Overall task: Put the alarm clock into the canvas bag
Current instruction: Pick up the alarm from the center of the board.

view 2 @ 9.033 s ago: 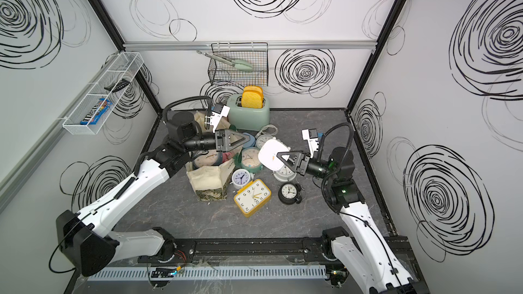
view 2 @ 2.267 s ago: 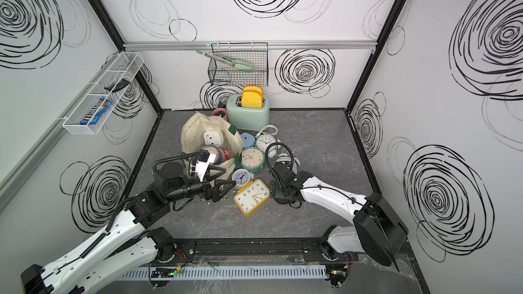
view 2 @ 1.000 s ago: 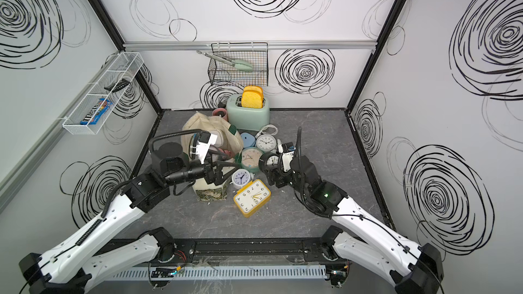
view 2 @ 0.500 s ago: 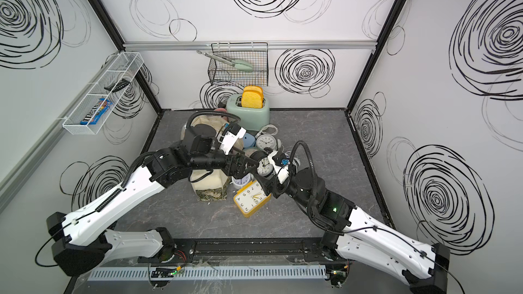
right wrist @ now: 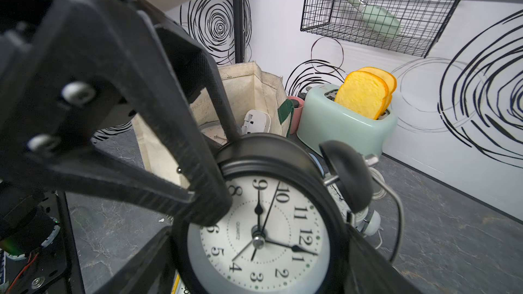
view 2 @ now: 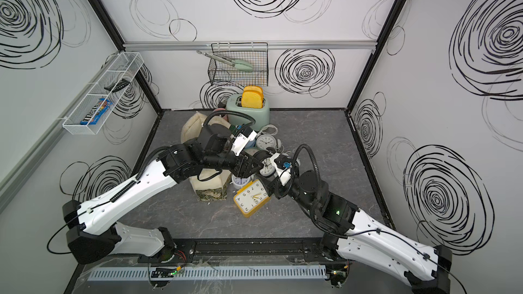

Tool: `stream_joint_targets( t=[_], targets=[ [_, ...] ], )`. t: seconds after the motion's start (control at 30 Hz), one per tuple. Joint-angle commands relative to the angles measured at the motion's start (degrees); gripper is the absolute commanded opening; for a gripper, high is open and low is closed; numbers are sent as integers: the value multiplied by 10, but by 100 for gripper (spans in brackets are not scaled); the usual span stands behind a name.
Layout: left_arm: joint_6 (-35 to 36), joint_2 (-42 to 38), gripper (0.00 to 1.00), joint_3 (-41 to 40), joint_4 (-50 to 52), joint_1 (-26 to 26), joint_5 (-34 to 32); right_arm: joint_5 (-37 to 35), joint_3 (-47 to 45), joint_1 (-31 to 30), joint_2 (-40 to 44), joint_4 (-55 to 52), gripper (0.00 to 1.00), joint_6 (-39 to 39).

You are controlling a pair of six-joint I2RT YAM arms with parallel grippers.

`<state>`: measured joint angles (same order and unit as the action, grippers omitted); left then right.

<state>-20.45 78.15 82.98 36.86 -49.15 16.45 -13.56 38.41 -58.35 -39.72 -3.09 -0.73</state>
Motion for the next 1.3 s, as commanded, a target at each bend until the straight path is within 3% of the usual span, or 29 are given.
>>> stream_joint_targets(
  t=[0.0,0.33,0.47,0.6,0.77,0.9,1.1,1.27],
  targets=[
    [-7,10,63,19,-4,-1,2,-4,-1,-5,10,47,47,16],
    [-23,2,50,4,-25,-1,-17,0,-3,-6,15,47,53,14],
    [-35,-10,46,-1,-36,0,-40,-1,-6,-6,19,47,66,8],
    [-57,-21,44,0,-47,5,-65,-6,-10,-6,21,48,97,-4],
    [-80,-34,42,7,-51,33,-105,-14,-9,-7,25,39,97,-19],
    [-100,-65,41,-7,-64,90,-116,-18,-21,-7,38,48,97,-26],
    [-133,-122,40,-65,-66,239,-101,-23,-49,-6,51,67,97,-60],
    [-149,-124,40,-104,-81,343,-65,-9,-57,-5,41,65,97,-91]
  ],
)
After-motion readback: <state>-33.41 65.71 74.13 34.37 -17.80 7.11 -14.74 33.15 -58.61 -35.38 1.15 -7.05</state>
